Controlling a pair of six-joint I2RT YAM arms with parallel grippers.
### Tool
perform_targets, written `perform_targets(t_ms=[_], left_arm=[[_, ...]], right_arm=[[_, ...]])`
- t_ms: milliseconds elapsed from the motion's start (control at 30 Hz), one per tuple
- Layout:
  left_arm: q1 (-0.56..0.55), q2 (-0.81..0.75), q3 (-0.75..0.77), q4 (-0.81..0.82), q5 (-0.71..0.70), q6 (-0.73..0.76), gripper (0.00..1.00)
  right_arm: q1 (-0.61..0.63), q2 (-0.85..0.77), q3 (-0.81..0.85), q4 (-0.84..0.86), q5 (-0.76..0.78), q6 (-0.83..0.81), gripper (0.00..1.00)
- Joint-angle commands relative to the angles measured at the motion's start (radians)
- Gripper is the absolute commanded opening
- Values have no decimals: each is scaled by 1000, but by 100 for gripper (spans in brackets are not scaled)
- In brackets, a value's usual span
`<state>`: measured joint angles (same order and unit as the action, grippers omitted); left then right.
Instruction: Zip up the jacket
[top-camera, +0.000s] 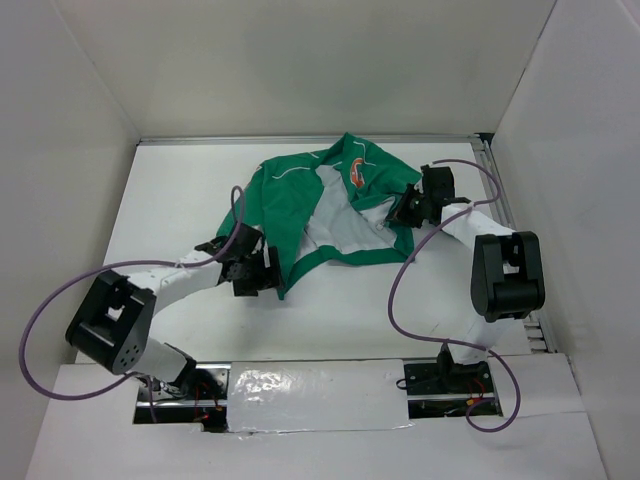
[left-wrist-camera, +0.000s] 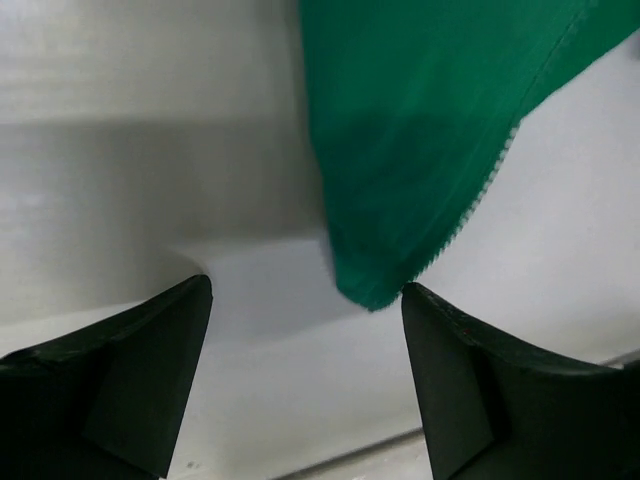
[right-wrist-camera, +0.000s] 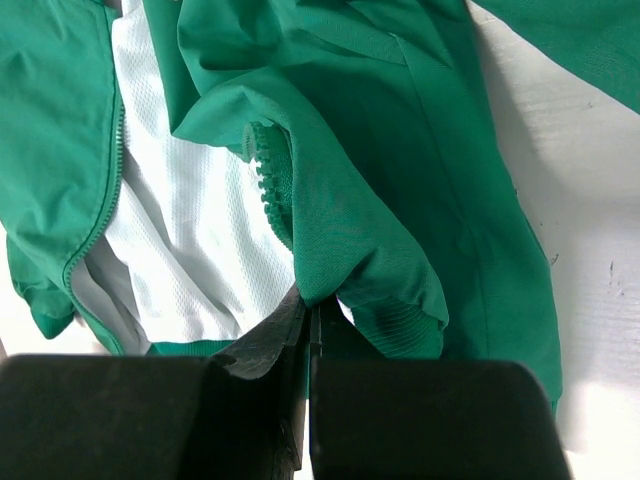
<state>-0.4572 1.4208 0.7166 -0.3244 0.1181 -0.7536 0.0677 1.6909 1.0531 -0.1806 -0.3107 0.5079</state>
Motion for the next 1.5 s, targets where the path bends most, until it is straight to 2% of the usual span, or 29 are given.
perform_targets(t_ms=[0,67,100,367,533,733,767,800,833,1000,1233,1467], left_arm=[[-23,72,61,13,-101,8,88],[-23,131,102,-34,-112,-22,80],[-26,150,115,-44,-154,-23,80],[-96,227,149,-39,-216,0,78],[-169,257,172,-94,-264,-6,65],[-207,233,113,-105,-238,-50,61],[-207,228,109,-110,-233,-58,59],[-207,227,103,-110,-230,-65,48],[-207,222,93,-104,-210,-59,46],[-210,193,89,-99,-173,-64,46],[-210,126,28,-99,-77,-72,58],[-210,87,-16,-94,-76,-130,57]], right_arm=[[6,-30,-11,10,1,-12,0],[6,-37,-19,13,2,-12,0],[6,-37,-22,13,1,-12,0],[6,-40,-39,24,-1,-9,0],[4,-48,-47,23,15,-12,0],[4,-51,-47,24,10,-9,0],[4,-50,-47,26,7,-9,0],[6,-50,-50,29,5,-9,0],[4,-50,-51,33,4,-9,0],[4,-42,-48,26,1,-9,0],[4,-36,-45,26,-4,-8,0],[14,-22,-42,27,-13,-9,0]])
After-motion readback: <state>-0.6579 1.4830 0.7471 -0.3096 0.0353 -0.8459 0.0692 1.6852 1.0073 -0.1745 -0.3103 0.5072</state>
